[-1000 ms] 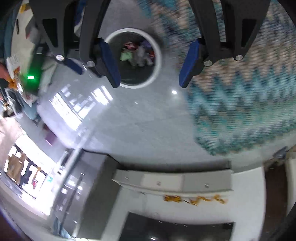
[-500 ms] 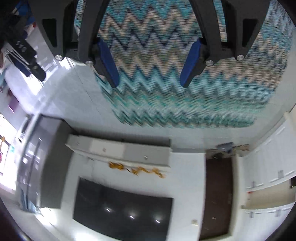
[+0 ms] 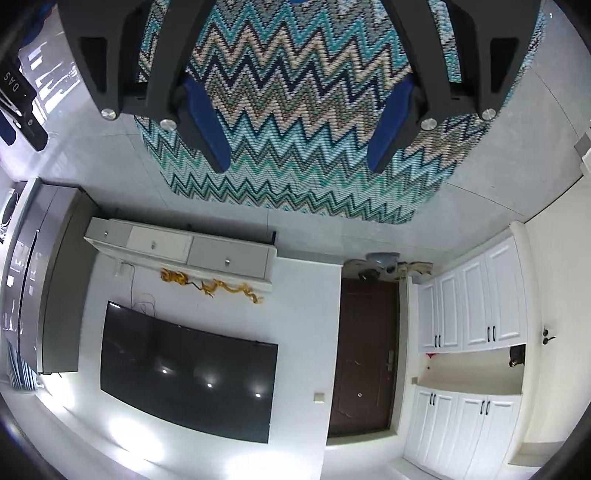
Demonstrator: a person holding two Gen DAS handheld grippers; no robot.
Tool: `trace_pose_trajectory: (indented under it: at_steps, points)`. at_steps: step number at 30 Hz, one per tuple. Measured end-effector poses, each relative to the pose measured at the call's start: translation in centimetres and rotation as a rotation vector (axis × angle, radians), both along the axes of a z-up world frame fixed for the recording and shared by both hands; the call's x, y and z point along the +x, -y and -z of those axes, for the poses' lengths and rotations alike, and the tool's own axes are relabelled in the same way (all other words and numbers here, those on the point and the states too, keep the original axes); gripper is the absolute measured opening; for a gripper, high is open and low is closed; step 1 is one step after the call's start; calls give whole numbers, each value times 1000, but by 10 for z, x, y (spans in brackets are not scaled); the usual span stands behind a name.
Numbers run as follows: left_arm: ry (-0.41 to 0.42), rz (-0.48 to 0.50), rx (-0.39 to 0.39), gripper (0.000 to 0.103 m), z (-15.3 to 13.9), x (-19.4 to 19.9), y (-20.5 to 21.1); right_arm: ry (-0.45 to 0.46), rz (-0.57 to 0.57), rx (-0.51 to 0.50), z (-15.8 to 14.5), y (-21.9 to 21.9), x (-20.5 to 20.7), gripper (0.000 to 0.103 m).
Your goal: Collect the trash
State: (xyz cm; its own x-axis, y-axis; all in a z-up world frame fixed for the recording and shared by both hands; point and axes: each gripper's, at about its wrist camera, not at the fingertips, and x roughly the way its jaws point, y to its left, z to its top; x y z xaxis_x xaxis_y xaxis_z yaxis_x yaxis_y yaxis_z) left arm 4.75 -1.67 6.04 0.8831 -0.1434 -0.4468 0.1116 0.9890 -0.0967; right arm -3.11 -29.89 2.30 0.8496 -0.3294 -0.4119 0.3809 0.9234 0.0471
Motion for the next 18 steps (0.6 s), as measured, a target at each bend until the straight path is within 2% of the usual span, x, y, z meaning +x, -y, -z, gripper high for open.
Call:
trace_pose_trajectory:
  at_steps: [5, 9, 11, 18]
  points:
    - [11, -38, 19, 76, -7, -11, -8, 14, -8, -22, -3, -12, -7, 95]
    - [28, -66, 20, 90, -11, -17, -14, 30, -1, -36, -7, -13, -14, 100]
    - [44, -81, 15, 90, -14, -20, -17, 41, 11, -51, -9, -14, -19, 103]
    - [91, -118, 20, 90, -20, -26, -24, 58, 53, -74, -8, -7, -26, 103]
